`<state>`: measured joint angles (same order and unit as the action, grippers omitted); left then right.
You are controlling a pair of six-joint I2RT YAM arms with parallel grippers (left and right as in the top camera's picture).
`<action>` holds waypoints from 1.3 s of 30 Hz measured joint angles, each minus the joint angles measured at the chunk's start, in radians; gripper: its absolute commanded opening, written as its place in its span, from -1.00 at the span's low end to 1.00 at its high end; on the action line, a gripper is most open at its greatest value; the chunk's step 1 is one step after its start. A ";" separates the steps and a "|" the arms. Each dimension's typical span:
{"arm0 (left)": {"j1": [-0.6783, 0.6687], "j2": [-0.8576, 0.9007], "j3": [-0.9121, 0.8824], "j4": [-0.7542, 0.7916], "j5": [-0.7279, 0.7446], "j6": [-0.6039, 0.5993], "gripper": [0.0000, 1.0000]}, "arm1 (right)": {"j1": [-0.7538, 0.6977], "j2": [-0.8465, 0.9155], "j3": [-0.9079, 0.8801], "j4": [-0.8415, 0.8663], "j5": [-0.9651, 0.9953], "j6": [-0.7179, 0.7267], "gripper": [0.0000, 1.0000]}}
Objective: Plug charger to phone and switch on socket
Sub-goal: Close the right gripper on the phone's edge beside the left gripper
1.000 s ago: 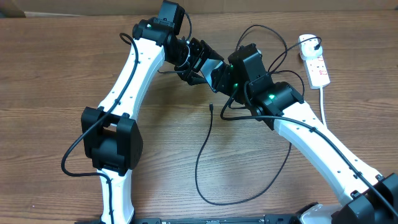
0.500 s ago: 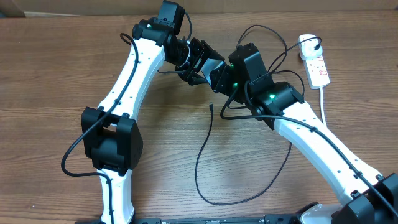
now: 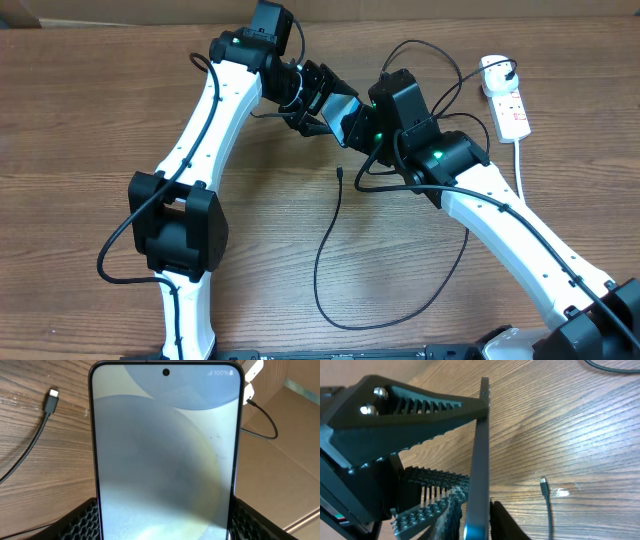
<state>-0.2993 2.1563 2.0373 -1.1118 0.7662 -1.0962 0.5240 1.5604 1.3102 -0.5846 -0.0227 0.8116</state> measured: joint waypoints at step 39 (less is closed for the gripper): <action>0.000 0.000 0.000 -0.003 0.000 0.000 0.36 | 0.000 0.000 0.000 0.000 -0.015 -0.001 -0.80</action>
<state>-0.2996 2.1563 2.0373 -1.1149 0.7666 -1.0962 0.5240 1.5604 1.3102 -0.5842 -0.0376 0.8104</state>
